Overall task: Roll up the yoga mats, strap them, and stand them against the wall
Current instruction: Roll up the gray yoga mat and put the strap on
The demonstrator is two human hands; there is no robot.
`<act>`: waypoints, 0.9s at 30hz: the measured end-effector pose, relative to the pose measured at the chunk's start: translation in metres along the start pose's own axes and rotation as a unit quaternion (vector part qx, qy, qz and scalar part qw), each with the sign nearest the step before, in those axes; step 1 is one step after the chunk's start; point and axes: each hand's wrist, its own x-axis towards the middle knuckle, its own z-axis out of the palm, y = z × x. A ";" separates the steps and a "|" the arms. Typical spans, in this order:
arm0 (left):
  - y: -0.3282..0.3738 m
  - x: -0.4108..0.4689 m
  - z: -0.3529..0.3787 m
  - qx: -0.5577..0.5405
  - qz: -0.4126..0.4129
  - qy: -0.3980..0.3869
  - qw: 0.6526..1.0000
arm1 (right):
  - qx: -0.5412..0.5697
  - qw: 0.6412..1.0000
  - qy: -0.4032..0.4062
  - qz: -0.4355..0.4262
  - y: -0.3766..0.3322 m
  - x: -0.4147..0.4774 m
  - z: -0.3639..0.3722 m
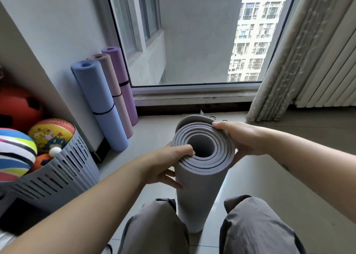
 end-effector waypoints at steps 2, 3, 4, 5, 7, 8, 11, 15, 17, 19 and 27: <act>-0.001 0.002 0.005 0.001 0.012 0.010 1.000 | -0.038 0.997 0.068 0.000 -0.004 0.001 0.005; -0.001 0.002 0.006 0.001 0.017 0.013 1.000 | -0.052 0.994 0.091 -0.008 -0.005 0.002 0.007; -0.001 0.002 0.005 0.002 0.023 0.012 1.000 | -0.056 0.993 0.107 -0.018 -0.004 0.004 0.008; -0.002 0.002 0.002 0.005 0.026 0.009 1.000 | -0.049 0.991 0.119 -0.027 -0.003 0.006 0.008; -0.005 0.000 -0.002 0.012 0.029 -0.003 1.000 | -0.031 0.989 0.135 -0.042 0.000 0.010 0.008; -0.006 0.001 -0.003 0.015 0.029 -0.008 0.999 | -0.030 0.989 0.136 -0.051 0.001 0.013 0.007; -0.009 0.001 -0.002 0.023 0.034 -0.018 0.999 | -0.039 0.992 0.093 -0.076 0.000 0.017 0.008; -0.009 0.000 -0.002 0.036 0.045 -0.028 0.998 | -0.050 0.994 -0.015 -0.095 -0.002 0.018 0.003; -0.007 -0.002 0.005 0.051 0.054 -0.029 0.997 | -0.071 0.991 -0.048 -0.101 -0.006 0.018 0.003; -0.005 0.000 0.016 0.078 0.069 -0.021 0.994 | -0.156 0.977 -0.070 -0.128 -0.016 0.016 0.003; 0.001 0.010 0.019 0.078 0.048 0.084 0.992 | -0.388 0.908 -0.020 -0.156 -0.028 0.017 0.001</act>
